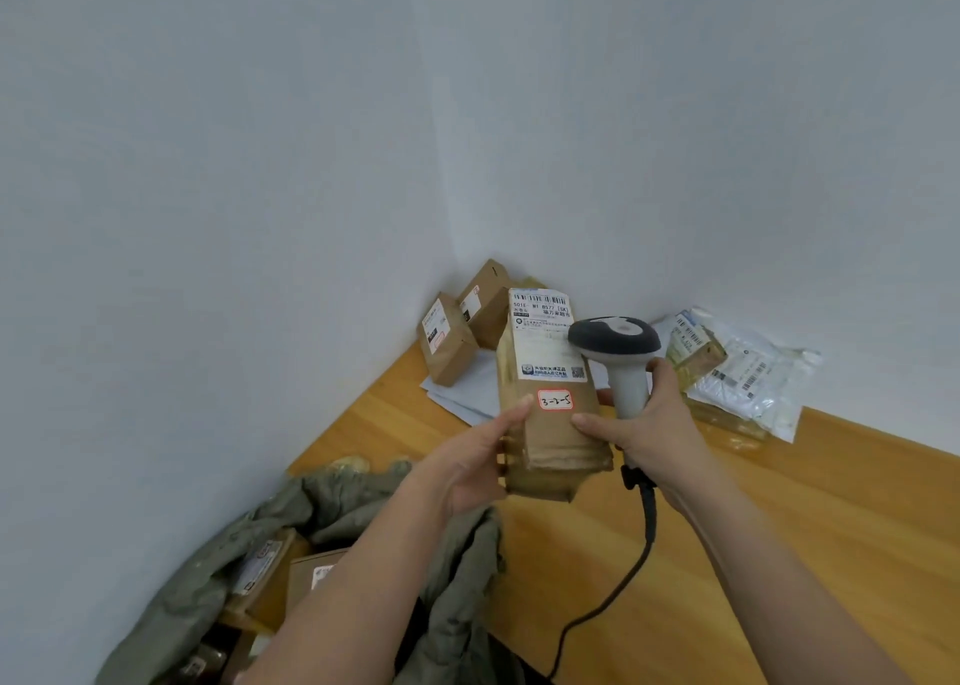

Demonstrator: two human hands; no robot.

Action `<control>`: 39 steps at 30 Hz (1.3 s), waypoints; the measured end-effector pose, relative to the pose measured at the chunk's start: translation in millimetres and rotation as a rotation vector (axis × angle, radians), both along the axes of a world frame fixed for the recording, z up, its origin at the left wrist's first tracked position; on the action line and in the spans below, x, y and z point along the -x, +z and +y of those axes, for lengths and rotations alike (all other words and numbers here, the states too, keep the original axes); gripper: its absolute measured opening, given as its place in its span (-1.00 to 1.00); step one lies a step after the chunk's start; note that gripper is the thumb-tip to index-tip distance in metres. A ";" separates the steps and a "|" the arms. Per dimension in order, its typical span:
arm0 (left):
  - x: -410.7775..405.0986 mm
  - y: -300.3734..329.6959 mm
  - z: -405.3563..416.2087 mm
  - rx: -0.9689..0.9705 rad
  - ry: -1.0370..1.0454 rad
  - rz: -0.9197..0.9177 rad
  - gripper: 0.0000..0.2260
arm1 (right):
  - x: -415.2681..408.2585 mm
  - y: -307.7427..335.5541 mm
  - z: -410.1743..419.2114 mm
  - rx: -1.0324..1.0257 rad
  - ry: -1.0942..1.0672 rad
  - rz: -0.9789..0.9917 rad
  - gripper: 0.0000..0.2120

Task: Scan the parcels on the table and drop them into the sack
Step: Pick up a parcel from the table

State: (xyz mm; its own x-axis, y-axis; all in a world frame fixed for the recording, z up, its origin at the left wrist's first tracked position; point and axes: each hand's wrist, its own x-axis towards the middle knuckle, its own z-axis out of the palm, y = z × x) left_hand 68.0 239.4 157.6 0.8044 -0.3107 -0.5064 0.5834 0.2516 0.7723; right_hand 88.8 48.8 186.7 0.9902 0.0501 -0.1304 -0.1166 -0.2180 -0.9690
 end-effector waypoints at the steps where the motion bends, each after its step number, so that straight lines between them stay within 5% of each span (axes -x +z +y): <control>1: -1.2 0.6 -8.8 -0.020 0.016 0.000 -0.16 | -0.8 0.9 -8.8 0.013 0.001 0.002 -0.27; 7: -5.4 -4.7 -48.5 -0.102 0.203 -0.044 -0.53 | -10.1 28.6 -47.2 -0.003 0.015 0.048 -0.66; 10: -6.5 -5.7 -53.4 -0.123 0.292 -0.032 -0.58 | -15.2 53.5 -67.6 -0.075 0.032 0.124 -0.61; 15: -10.5 -12.0 -54.9 -0.146 0.428 0.017 -0.41 | -12.7 97.3 -97.1 -0.220 0.121 0.120 -0.61; 18: -11.7 -16.2 -55.2 -0.153 0.468 0.017 -0.51 | -10.6 118.7 -105.9 -0.273 0.163 0.083 -0.64; 23: -12.1 -17.2 -58.8 -0.192 0.481 0.003 -0.65 | -5.4 142.7 -116.0 -0.293 0.175 0.052 -0.65; 39: -7.7 -19.0 -60.2 -0.222 0.484 0.050 -0.67 | 12.4 163.4 -137.3 -0.297 0.134 -0.001 -0.67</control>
State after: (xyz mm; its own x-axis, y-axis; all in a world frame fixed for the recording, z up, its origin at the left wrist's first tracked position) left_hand 75.7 179.2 138.6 0.8025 0.2086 -0.5590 0.4785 0.3348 0.8118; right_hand 76.4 -88.5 350.2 0.9723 0.2160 -0.0891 -0.1045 0.0607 -0.9927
